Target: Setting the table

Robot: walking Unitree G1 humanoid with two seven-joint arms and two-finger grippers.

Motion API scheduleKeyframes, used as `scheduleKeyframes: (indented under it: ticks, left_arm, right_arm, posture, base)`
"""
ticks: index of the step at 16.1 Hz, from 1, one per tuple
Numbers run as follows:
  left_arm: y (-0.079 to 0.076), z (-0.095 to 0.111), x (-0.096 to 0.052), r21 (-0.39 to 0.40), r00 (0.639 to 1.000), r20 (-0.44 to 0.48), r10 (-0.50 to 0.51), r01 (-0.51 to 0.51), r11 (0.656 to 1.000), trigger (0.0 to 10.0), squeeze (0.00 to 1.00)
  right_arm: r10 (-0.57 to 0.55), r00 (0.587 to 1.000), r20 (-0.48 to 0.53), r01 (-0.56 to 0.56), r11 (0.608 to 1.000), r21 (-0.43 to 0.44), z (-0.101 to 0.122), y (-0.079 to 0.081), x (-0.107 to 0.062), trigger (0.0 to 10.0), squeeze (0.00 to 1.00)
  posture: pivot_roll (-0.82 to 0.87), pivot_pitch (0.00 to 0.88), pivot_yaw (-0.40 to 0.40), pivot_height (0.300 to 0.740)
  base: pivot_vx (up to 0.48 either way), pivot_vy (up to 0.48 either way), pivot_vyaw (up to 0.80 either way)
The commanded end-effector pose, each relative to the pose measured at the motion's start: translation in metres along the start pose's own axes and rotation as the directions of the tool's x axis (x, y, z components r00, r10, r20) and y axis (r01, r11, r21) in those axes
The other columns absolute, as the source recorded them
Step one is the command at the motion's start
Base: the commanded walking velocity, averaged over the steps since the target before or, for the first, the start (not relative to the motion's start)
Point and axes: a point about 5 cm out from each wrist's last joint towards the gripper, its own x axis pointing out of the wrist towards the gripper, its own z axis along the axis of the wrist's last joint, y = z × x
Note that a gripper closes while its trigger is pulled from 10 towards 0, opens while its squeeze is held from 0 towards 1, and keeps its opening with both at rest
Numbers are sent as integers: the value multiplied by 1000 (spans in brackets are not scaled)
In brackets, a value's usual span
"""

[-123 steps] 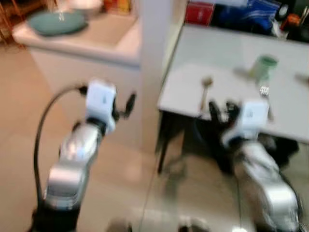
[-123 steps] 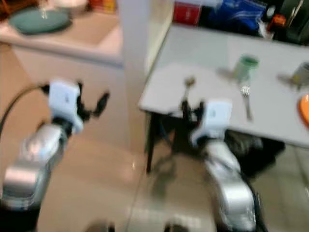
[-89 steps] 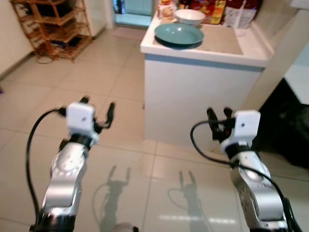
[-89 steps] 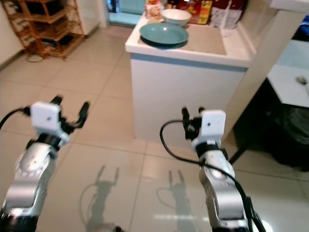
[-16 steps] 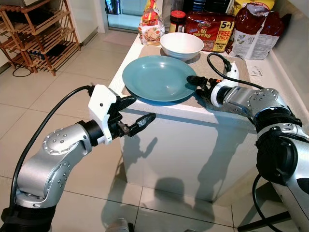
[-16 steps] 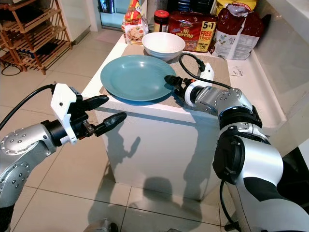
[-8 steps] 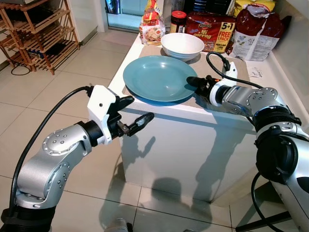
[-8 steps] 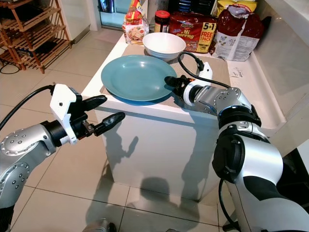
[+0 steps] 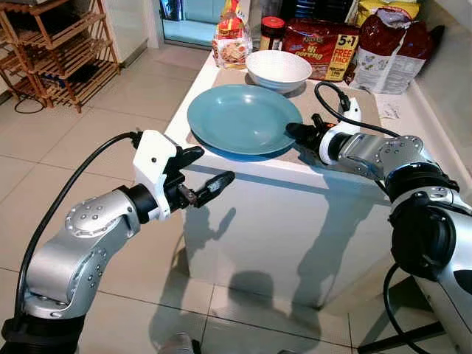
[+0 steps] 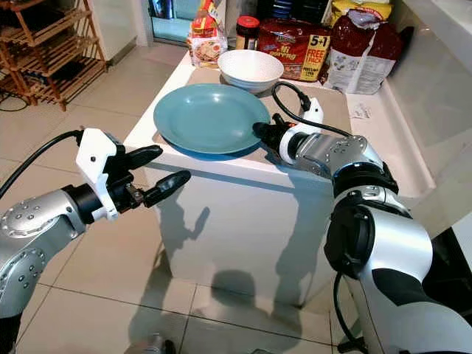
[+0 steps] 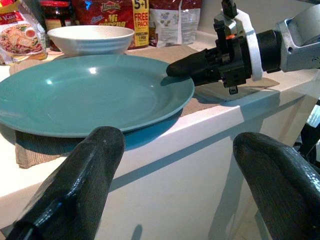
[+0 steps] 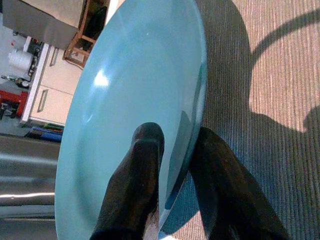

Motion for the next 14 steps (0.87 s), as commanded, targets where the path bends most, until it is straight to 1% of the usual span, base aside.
scheduleKeyframes:
  ticks: [1,6,9,11,12,14]
  left_arm:
    - [-2,1,0,8,1000,-9,-8,8,1000,10000,0]
    - [-1,2,2,16,1000,-11,-10,10,1000,10000,0]
    - [3,3,3,24,1000,-11,1,-1,1000,10000,0]
    - [5,4,2,19,1000,-4,20,-20,1000,10000,0]
    - [6,3,0,12,999,5,46,-46,999,10000,0]
    - [9,2,-1,1,996,14,85,-85,996,10000,0]
  right_arm:
    - [26,1000,10,-26,1000,0,6,9,-1,0,0]
    - [30,999,15,-30,1000,6,7,9,-1,0,0]
    - [47,999,26,-48,999,19,10,11,-3,0,0]
    - [91,995,33,-93,993,68,13,17,-5,0,0]
    - [136,990,28,-138,984,111,16,22,-7,0,0]
    - [186,982,17,-187,972,145,18,27,-12,0,0]
  posture:
    - [128,10,-84,740]
    - [129,0,-72,740]
    - [128,0,-69,740]
    - [129,0,-72,740]
    - [131,0,-73,740]
    - [132,0,-69,740]
  base:
    - [0,0,0]
    - [0,0,0]
    - [0,0,0]
    - [0,0,0]
    - [0,0,0]
    - [0,0,0]
